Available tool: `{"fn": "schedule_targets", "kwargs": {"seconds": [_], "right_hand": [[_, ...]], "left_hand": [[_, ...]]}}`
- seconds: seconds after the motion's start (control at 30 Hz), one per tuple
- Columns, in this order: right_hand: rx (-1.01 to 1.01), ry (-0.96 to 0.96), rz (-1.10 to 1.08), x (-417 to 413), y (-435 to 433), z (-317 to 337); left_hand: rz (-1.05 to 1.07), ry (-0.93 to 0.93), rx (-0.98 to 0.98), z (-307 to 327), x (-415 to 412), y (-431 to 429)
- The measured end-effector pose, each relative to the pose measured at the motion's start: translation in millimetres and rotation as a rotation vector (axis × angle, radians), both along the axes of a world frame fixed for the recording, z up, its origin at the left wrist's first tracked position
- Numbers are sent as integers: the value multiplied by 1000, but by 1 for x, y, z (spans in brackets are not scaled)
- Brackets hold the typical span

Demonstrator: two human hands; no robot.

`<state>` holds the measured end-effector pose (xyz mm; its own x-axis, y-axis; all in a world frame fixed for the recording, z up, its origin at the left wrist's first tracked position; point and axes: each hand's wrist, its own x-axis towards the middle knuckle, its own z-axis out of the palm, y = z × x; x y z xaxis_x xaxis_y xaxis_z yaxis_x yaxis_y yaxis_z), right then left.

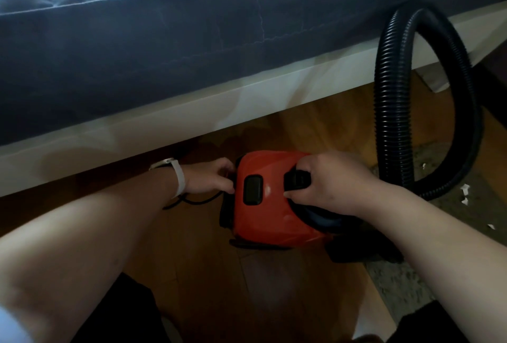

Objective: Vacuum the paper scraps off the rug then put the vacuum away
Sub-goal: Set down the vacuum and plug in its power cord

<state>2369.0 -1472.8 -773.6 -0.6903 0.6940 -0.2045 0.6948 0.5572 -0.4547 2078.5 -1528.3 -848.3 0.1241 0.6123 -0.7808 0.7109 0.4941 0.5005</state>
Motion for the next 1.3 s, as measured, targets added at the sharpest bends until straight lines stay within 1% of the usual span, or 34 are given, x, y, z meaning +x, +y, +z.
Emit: {"fn": "schedule_targets", "kwargs": {"seconds": [0.17,0.23,0.33,0.43,0.5,0.57,0.63,0.7,0.77,0.87,0.97,1.03,1.07,1.13,1.23,1.27,1.3], "right_hand": [[30,-17,4,-2,-3,-3],[7,-19,-3,-3,-2,-4],[-28,-52,-4,-5,2,-4],[-36,-54,-17,-5,4,-4],[-45,-47,-35,-6,5,-4],[-55,-46,-63,-5,7,-5],[-57,-51,-85,-4,9,-6],[-48,-52,-92,-4,10,-6],[-37,-49,-97,-4,12,-5],[-24,-44,-114,-7,13,-2],[-15,-57,-128,-9,12,0],[-6,-80,-116,-10,10,0],[-6,-81,-110,-10,8,-1],[-16,-68,-105,-11,6,-3],[-38,-54,-102,-11,5,-7],[-38,-61,-95,-11,5,-7],[-30,-75,-87,-11,6,-8]], "left_hand": [[-110,123,47,8,4,5],[-149,186,101,12,7,10],[-153,241,166,16,17,17],[-72,268,218,20,25,21],[23,304,260,21,22,21],[146,322,248,23,14,20],[296,287,192,25,3,19],[432,204,136,29,-4,19],[479,112,133,31,-5,19],[403,11,82,35,-3,18],[289,-104,-93,38,-9,9],[266,-106,-136,41,-16,5],[279,-96,-109,41,-19,4],[379,-110,14,40,-22,6],[644,-245,179,40,-19,13],[708,-242,211,39,-18,15],[708,-169,240,38,-18,16]]}}
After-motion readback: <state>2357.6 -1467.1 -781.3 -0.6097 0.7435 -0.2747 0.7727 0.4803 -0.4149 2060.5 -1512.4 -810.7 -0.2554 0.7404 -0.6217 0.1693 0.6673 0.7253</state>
